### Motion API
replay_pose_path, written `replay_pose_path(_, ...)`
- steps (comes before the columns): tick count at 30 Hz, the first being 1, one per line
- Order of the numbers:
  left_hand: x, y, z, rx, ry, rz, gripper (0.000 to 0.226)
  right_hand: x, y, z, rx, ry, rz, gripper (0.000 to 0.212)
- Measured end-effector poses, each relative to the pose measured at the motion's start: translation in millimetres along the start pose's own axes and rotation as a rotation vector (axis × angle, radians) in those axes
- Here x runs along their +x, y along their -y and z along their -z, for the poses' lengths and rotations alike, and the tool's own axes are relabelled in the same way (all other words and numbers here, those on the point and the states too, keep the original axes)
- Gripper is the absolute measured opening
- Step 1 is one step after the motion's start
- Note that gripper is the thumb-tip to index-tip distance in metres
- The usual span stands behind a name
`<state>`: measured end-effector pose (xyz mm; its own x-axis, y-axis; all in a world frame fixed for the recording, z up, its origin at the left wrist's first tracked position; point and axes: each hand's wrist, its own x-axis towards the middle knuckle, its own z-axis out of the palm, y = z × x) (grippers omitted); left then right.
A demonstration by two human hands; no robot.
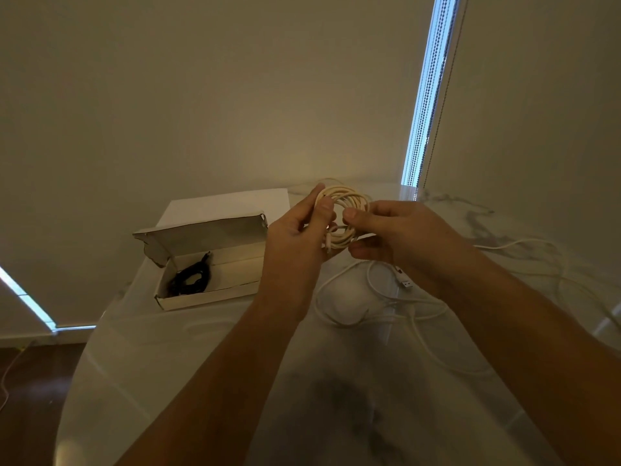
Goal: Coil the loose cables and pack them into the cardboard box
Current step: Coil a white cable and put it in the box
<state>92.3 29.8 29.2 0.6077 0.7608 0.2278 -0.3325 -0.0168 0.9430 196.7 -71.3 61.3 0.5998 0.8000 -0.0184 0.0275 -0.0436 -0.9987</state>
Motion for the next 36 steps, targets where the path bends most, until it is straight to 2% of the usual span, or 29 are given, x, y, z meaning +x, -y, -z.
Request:
replay_pose_path(3,-0.9,-2.2,-1.9,-0.026,0.084,0.022,0.048,2.2,-1.5,1.2,0.072,-0.081,0.018,0.024)
replay_pose_path(6,-3.2,-0.2,-5.5,0.014,0.151,0.018,0.095,4.9,-3.6,5.1,0.149,-0.165,0.045,0.023)
replay_pose_path(8,-4.8,2.7,-7.7,0.115,0.193,-0.024,0.103,5.1,-4.0,7.5,0.207,-0.165,0.053,0.023)
replay_pose_path(10,-5.2,6.4,-8.6,0.177,0.187,-0.072,0.090,4.9,-4.2,7.8,0.249,-0.157,0.056,0.023)
replay_pose_path(13,-4.3,9.1,-8.8,0.173,0.090,-0.140,0.056,6.3,-5.6,5.3,0.251,-0.164,0.063,0.021)
replay_pose_path(16,-3.1,9.1,-8.0,0.080,0.022,-0.109,0.042,7.5,-6.6,4.0,0.244,-0.162,0.050,0.021)
replay_pose_path(23,1.3,7.3,-2.8,0.094,0.046,-0.085,0.038,9.3,-4.3,9.5,0.120,-0.214,0.052,0.033)
replay_pose_path(29,0.7,10.4,-1.6,0.131,0.048,-0.078,0.037,9.2,-6.1,10.2,-0.153,-0.262,0.196,0.028)
replay_pose_path(36,-6.2,6.8,-2.1,0.031,-0.040,0.008,0.038,7.6,-5.3,10.0,-0.099,-0.214,0.181,0.022)
